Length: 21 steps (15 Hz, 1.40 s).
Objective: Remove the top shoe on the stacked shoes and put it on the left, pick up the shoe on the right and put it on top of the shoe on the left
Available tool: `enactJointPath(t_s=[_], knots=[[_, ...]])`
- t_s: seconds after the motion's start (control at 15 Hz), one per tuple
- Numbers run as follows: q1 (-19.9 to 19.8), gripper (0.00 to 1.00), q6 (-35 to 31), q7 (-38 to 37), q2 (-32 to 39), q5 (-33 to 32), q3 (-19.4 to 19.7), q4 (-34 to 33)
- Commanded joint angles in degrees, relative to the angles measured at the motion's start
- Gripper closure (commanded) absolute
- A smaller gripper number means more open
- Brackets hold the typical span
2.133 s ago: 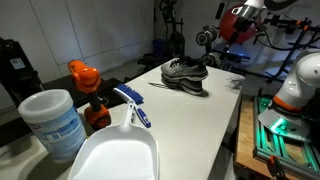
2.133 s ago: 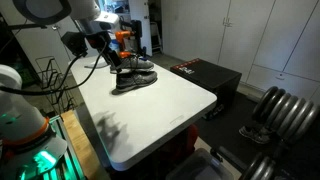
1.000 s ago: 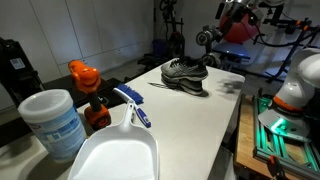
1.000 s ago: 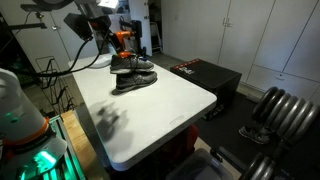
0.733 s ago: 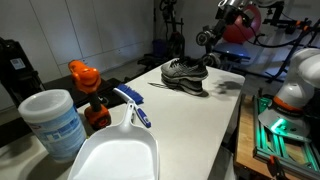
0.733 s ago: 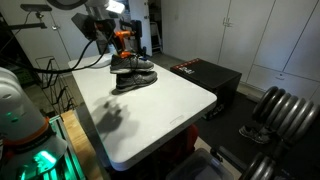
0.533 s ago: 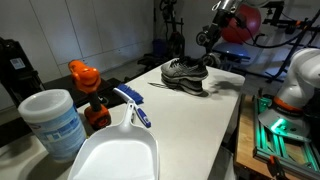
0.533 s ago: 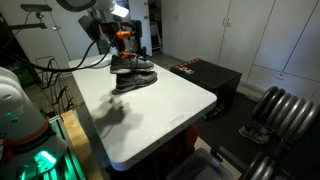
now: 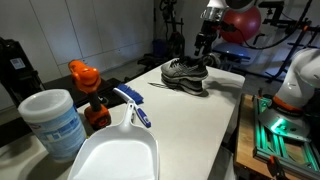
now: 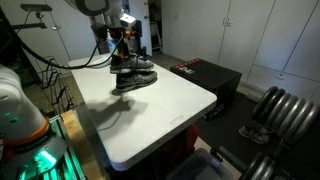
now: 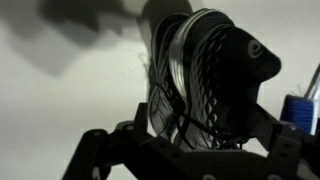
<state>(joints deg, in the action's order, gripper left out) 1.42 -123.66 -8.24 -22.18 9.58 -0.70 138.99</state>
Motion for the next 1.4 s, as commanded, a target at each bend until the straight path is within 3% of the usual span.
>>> enactJointPath(t_s=[0.0,0.47,0.53,0.67,1.07,1.33], knots=[[-1.2,0.26,0.4,-3.3,3.6,-3.3,-1.8,-2.0],[-0.6,0.81,0.3,-2.8,5.6,-2.5,-1.7,-3.4],[-0.7,0.45,0.0,-3.2,5.7,-2.7,-1.8,-3.4],[-0.3,0.44,-1.2,-2.2,5.5,-1.5,-1.5,-3.4],[0.1,0.01,-5.8,-1.5,5.7,0.5,-1.3,-3.1],[0.7,0.0,-7.5,-0.9,6.3,2.0,-1.2,-3.3]])
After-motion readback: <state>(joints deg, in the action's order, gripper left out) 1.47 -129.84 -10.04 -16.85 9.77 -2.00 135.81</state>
